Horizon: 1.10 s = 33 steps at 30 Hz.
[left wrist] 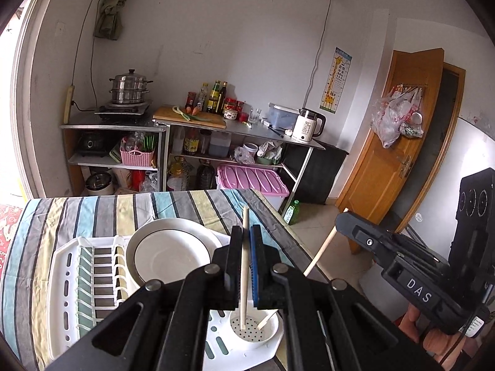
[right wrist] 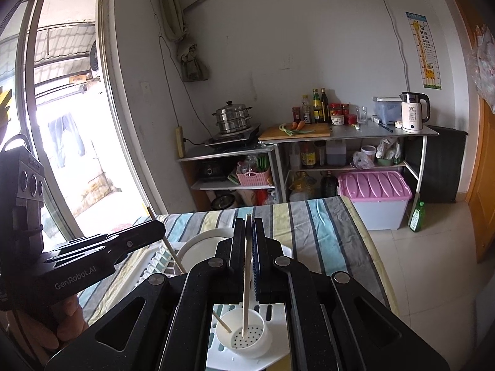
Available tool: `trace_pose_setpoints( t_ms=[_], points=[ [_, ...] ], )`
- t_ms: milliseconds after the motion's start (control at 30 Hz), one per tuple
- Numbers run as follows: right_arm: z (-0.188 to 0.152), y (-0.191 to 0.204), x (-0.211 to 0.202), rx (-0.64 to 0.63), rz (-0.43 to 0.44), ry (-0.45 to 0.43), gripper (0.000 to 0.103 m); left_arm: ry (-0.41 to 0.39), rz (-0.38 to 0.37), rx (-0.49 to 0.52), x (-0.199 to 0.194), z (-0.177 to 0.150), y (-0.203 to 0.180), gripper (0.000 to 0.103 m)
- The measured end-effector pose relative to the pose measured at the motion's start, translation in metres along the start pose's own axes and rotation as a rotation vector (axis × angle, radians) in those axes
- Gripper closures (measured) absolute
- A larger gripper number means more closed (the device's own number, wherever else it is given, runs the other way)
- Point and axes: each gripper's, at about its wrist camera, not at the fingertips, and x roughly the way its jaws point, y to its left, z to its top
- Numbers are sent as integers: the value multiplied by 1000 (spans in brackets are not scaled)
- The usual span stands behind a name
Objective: Organize utensils
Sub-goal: 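Drop the left tool's chopstick into the white cup while the right tool releases its own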
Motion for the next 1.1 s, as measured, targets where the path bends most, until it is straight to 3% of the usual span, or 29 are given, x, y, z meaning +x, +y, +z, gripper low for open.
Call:
trace_pose_setpoints(
  t_ms=[367,600,667,733,800,1100],
  points=[
    [-24,-8,32,22,-10,88,99,98,4,-9,37,-21,5,98],
    [-22,-13,33,11,-17,100,99,100,22,-2,39,-22,6,97],
    [-21,-14,33,12,-23,111,99,107,28,2,38,-22,5,95],
    [-21,-15,31,11,-32,113,98,111,29,7,37,-24,5,84],
    [-21,-16,27,17,-33,112,88,108,29,9,34,-26,5,79],
    [-27,-17,-2,42,-29,102,83,85,47,30,-3,-44,5,76]
  ],
)
